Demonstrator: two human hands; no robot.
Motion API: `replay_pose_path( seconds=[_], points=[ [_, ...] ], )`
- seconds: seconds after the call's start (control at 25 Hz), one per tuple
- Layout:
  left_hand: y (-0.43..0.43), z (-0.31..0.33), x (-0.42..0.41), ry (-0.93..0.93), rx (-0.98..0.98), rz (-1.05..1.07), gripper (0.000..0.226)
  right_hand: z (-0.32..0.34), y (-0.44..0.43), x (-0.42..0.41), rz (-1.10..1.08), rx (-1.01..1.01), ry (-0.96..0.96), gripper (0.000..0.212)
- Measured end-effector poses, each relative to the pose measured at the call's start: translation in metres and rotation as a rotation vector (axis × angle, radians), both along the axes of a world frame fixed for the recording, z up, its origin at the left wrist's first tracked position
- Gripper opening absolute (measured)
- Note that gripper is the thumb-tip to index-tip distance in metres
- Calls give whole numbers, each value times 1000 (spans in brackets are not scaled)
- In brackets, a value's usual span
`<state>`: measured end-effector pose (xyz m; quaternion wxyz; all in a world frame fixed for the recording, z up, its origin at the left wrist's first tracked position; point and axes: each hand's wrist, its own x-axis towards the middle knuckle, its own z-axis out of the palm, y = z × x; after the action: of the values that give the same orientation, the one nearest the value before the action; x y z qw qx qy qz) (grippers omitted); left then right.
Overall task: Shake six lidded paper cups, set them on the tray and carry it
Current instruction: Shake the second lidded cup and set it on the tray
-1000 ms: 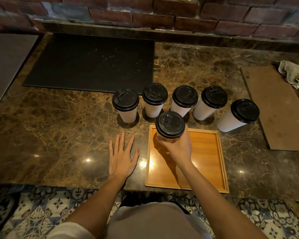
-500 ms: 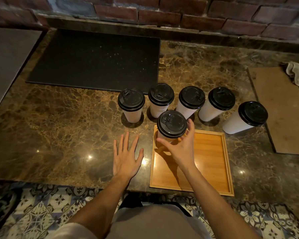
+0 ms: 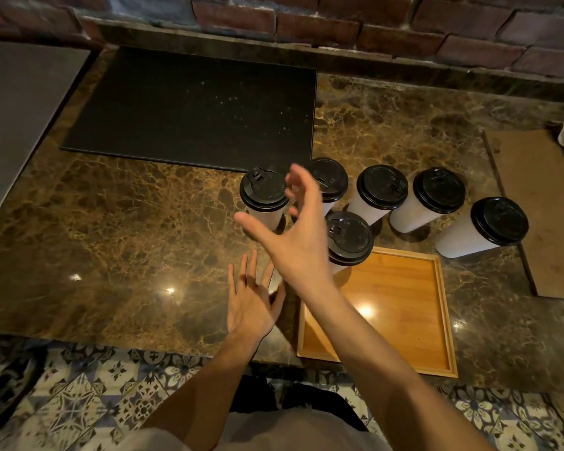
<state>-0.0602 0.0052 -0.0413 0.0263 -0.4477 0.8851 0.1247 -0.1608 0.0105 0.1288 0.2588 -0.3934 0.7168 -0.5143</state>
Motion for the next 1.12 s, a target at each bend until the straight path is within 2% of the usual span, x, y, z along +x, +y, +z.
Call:
replay_pose_path(
  seconds=[0.08, 0.16, 0.24, 0.4, 0.64, 0.88, 1.0, 1.12],
  points=[
    [-3, 0, 0, -34, 2, -17, 71, -26, -13, 14, -73, 150, -197, 100],
    [-3, -3, 0, -49, -1, -29, 75, -52, -22, 21, -205, 231, -266, 107],
    [-4, -7, 1, -11, -15, -29, 77, -74, -33, 23, -292, 271, -258, 112],
    [-6, -14, 2, 22, -31, -37, 79, -105, -62, 21, -320, 235, -255, 112],
    [-4, -21, 0, -8, -29, -35, 70, -128, -76, 8, -395, 197, -188, 94],
    [-4, -19, -2, -73, -84, -56, 71, -114, -66, 6, -360, 148, -149, 91],
    [-4, -14, -1, -123, -82, -20, 69, -86, -57, 6, -286, 72, -158, 90],
    [-3, -8, -4, -66, -55, 29, 68, -41, -44, -6, -220, -31, -78, 87]
  ],
)
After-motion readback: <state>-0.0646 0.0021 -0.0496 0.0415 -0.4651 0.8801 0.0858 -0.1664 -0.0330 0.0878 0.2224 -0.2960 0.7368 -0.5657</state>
